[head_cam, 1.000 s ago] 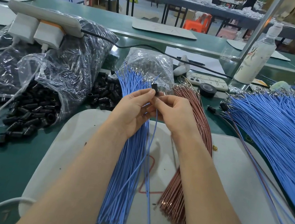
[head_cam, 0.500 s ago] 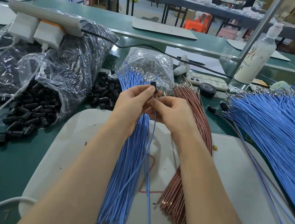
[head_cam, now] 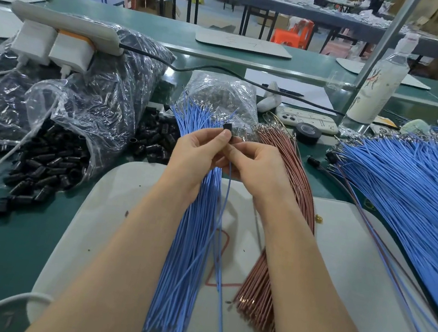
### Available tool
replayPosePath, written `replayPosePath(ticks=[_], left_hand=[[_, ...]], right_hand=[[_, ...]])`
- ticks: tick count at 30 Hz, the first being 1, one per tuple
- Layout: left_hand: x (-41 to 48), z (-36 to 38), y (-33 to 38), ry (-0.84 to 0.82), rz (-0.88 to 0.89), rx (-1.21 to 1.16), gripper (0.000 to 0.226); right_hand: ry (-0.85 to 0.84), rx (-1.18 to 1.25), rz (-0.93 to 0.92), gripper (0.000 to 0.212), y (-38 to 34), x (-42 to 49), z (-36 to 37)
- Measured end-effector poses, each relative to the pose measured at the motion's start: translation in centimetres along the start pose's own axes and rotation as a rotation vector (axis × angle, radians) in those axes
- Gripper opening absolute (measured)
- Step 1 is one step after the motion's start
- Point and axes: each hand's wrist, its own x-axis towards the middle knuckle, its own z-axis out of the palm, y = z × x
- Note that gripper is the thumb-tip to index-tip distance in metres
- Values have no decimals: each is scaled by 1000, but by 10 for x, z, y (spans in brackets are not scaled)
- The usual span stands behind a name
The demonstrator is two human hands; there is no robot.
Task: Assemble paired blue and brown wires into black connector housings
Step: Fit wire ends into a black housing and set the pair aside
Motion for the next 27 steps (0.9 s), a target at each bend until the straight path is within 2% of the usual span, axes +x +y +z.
replayPosePath(ticks=[8, 13, 14, 16, 18, 19, 22, 27], left_hand=[[8, -5, -6, 62, 17, 11, 24], [14, -8, -10, 99, 3, -24, 18], [17, -10, -11, 118, -10, -37, 17], [22, -15, -13, 178, -46, -57, 17], [26, -19, -15, 217, -74, -84, 17], [27, -21, -16, 215, -81, -96, 17], [27, -21, -16, 176, -98, -109, 24], [27, -21, -16, 122, -116, -117, 18]], right_hand=[[-122, -35, 21, 20, -2, -4, 1], [-115, -138, 16, 19, -6, -6, 1], [-73, -213, 9, 22, -6, -6, -2], [76, -510, 1, 26, -8, -4, -16], [173, -841, 85, 25, -7, -2, -30], [161, -935, 160, 25, -5, -2, -34], [72, -1049, 277, 24, -1, 0, -32], [69, -970, 243, 22, -1, 2, -37]])
